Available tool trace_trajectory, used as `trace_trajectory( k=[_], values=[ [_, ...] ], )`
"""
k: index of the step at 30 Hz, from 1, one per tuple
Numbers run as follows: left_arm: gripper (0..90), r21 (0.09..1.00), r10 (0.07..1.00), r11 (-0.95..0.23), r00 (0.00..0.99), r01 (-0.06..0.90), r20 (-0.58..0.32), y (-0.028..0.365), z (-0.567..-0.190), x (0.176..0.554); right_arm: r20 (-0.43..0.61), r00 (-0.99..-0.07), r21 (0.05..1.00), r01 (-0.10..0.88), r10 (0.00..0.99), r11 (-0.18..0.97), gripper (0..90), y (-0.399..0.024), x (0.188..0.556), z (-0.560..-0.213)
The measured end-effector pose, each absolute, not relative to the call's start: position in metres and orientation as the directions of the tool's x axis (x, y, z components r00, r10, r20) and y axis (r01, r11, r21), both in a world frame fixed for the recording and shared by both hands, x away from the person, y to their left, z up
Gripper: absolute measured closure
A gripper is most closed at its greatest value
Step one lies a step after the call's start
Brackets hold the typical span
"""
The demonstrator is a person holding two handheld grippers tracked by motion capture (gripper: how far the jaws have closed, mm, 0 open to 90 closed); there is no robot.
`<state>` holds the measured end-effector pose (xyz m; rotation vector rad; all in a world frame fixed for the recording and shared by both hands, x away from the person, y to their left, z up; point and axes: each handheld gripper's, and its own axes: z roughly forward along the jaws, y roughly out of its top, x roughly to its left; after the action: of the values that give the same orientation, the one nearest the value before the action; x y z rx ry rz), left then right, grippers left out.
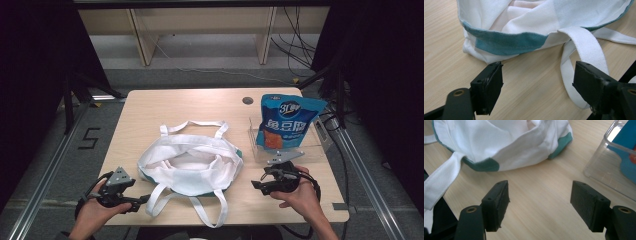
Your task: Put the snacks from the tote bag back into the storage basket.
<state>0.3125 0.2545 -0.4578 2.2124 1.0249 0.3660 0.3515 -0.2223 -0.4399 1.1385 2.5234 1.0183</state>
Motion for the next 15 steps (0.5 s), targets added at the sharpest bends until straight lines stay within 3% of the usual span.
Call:
trace_trajectory(
  k=[15],
  values=[
    [22.7, 0.670, 0.756, -0.474, 0.654, 0.571, -0.022, 0.255, -0.458, 0.312, 0.076, -0.693, 0.649, 0.580, 0.717, 0.492, 31.0, -0.222, 0.331, -0.454]
  ],
)
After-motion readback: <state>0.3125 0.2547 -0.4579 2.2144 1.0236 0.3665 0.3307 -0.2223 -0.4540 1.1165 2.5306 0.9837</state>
